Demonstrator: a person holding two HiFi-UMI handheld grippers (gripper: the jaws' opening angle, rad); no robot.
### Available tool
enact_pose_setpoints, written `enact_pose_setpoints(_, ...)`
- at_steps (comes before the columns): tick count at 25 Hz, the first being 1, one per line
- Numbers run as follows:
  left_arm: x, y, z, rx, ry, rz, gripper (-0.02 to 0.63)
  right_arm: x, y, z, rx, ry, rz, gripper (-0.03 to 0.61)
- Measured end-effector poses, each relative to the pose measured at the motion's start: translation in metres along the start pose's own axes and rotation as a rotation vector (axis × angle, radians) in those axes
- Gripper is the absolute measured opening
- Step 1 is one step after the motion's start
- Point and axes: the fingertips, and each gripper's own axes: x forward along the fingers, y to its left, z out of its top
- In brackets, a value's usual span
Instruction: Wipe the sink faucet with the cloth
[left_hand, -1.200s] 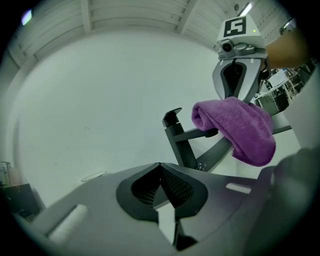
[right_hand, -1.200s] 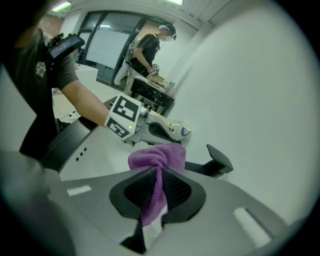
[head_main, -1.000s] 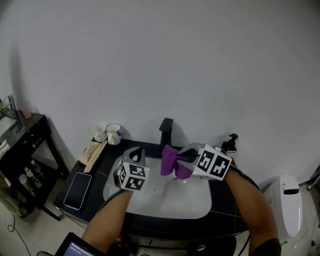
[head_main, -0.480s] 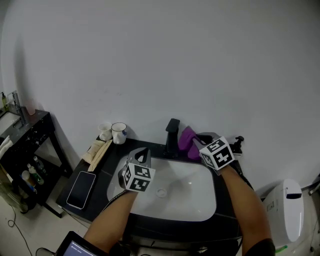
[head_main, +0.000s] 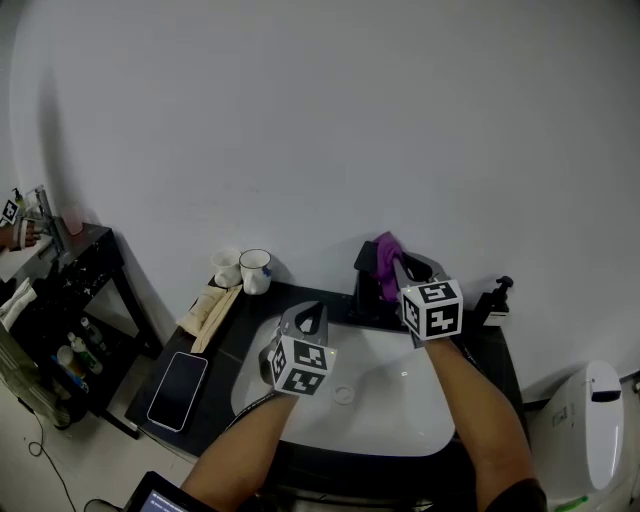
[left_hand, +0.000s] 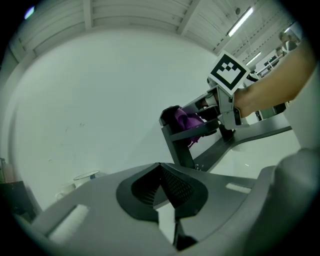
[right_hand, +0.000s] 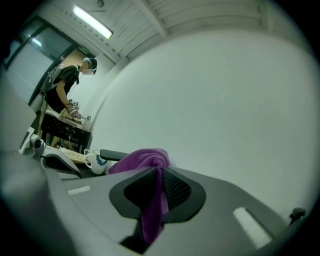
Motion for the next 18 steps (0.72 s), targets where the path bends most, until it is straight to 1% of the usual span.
enact_pose_setpoints(2,0.001,-0.006,0.003,0.003,-0.011,-0.008,0.017,0.004,0.006,-0.008,0.036,0.005,0.02,0.037)
enact_pose_setpoints(7,0.002,-0.008,0.008,0.02,-0.031,-0.014,0.017,0.01,0.015,-0.013,0.075,-0.001,0.039,0.035)
enact_pose_setpoints(11,-0.002,-0.006,0.009,0.003,-0.045,0.001,0.017,0.01,0.02,-0.018,0.081,0.012,0.061,0.035)
enact_pose_setpoints(15,0.001,-0.003,0.016,-0.003,-0.068,0.006,0.017,0.013,0.018,-0.021,0.097,0.009,0.053,0.035)
enact_pose_setpoints(18,0.001,-0.006,0.015,-0.012,-0.067,-0.003,0.017,0.012,0.019,-0.036,0.117,0.044,0.063,0.035)
